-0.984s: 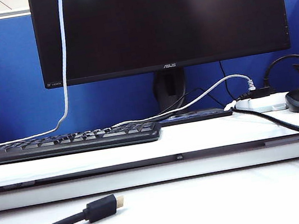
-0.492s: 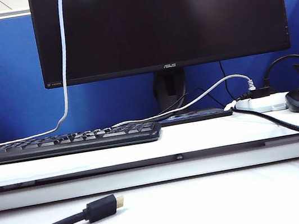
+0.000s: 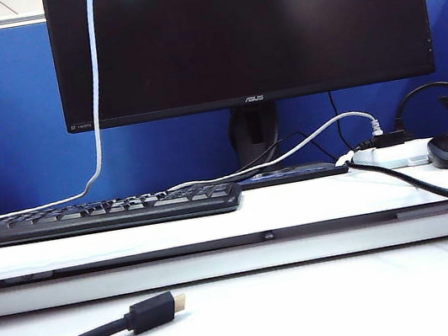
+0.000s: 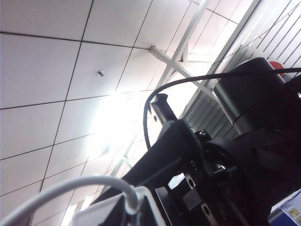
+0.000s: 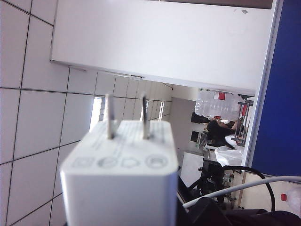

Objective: Pick up the Type-C charging cable and the charging base, insert one end of the Type-C charger into the corresponding slot on the base, and finally place the plugged-in charger back on the table.

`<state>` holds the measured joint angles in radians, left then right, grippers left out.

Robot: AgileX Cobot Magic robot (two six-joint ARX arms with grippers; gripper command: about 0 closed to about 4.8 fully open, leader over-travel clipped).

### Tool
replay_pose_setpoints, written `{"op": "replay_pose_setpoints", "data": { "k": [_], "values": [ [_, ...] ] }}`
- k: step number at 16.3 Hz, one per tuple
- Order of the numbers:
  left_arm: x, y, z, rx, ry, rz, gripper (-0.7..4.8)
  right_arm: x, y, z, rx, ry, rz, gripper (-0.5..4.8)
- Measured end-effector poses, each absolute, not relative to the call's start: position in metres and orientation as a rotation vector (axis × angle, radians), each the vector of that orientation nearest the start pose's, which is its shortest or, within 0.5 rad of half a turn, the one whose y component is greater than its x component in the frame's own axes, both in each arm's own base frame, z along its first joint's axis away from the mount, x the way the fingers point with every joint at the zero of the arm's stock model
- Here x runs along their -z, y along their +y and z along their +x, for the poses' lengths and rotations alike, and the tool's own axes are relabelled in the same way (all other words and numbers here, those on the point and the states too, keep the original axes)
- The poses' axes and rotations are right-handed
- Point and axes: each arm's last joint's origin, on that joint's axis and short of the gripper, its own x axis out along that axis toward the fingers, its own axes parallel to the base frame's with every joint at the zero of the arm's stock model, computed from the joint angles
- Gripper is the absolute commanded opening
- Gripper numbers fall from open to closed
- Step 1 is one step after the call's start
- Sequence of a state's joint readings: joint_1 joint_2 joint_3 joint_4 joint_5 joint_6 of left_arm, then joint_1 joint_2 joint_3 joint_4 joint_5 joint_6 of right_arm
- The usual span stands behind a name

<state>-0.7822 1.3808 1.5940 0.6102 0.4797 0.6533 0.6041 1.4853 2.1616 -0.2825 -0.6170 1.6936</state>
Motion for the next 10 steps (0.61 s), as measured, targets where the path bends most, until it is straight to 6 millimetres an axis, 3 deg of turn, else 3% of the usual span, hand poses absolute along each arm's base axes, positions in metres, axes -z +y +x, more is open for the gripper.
{"op": "replay_pose_setpoints", "data": {
  "k": [10],
  "values": [
    [-0.5411, -0.1939, 0.1746, 0.888, -1.215, 0.394, -0.05, -0.6007, 0.1481, 0.1837, -1.255, 0.736, 1.417, -0.06]
  ]
}}
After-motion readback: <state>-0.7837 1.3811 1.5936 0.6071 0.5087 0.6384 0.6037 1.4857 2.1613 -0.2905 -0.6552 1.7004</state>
